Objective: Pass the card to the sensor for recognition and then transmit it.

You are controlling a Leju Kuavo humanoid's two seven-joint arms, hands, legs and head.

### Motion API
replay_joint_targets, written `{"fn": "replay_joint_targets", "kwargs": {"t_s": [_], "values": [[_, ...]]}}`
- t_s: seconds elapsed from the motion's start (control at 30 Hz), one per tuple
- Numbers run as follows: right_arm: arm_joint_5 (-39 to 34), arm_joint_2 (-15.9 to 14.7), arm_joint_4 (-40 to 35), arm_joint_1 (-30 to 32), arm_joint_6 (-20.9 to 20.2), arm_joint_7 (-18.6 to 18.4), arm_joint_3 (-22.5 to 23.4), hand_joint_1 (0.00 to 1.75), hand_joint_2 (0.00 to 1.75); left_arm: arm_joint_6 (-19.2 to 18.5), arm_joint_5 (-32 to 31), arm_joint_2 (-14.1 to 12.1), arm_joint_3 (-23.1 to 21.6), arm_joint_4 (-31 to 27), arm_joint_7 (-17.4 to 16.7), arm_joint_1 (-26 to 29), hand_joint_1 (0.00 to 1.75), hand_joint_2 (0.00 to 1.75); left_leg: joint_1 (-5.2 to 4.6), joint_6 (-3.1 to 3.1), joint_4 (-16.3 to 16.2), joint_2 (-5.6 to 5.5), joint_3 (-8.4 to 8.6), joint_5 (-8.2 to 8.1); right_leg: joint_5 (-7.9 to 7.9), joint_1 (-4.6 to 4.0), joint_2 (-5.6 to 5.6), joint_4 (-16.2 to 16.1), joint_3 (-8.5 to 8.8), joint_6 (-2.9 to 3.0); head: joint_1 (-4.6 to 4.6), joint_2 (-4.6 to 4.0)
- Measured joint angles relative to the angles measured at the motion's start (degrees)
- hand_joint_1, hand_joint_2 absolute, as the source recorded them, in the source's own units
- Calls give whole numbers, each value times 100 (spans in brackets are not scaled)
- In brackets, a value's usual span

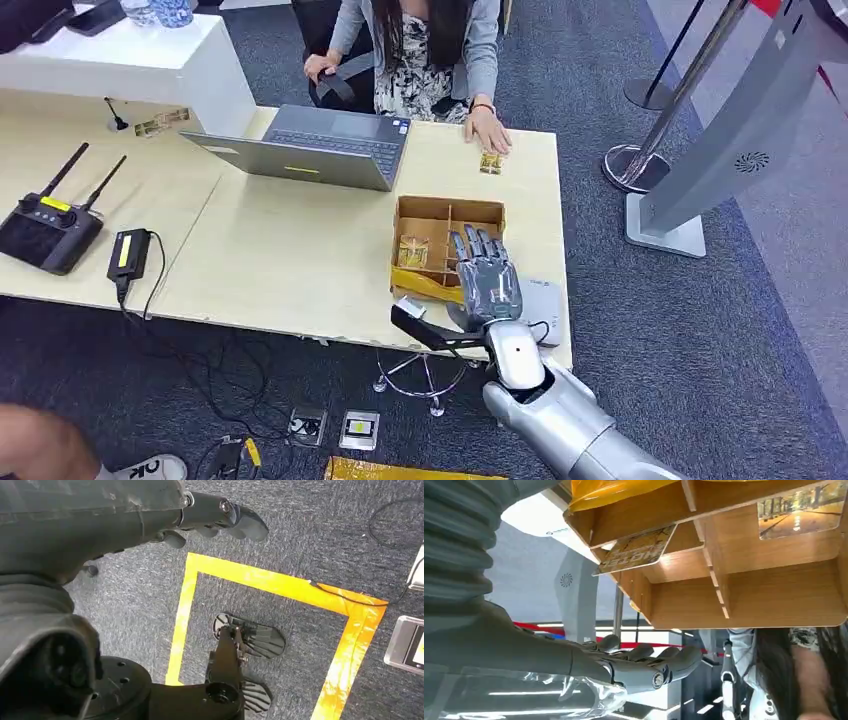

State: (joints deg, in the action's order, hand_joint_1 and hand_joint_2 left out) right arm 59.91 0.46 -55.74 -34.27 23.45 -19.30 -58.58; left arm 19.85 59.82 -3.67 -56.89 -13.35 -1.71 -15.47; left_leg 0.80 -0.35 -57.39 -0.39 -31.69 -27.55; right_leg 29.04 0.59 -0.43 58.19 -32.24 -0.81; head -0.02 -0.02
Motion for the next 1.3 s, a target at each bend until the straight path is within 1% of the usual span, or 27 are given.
{"fn": "replay_joint_targets", "kwargs": {"t_s": [0.37,0.73,1.1,1.2,1.3], "values": [[-68,61,260,-143,-15,-28,13,0,175,-11,-7,0,-4,0,-28,-23,0,0,0,0,0,0,0,0,0,0,0,0,0,0,-2,0],[-81,63,481,-179,-31,-74,20,0,175,-4,-15,0,-13,0,-61,-27,0,0,0,0,0,0,0,0,0,0,0,0,0,0,-2,0],[-96,61,542,-205,-31,-74,22,0,175,0,-18,0,-17,0,-61,-29,0,0,0,0,0,0,1,0,0,0,1,0,0,0,-2,0],[-125,63,645,-234,-31,-15,22,0,175,4,-18,0,-24,0,-61,-34,0,0,0,0,0,0,1,0,0,0,1,0,0,0,0,0],[-50,63,710,-234,-11,-70,22,0,175,13,-13,0,-24,0,-61,-35,0,0,0,0,0,0,1,0,0,0,1,0,0,0,-2,0]]}}
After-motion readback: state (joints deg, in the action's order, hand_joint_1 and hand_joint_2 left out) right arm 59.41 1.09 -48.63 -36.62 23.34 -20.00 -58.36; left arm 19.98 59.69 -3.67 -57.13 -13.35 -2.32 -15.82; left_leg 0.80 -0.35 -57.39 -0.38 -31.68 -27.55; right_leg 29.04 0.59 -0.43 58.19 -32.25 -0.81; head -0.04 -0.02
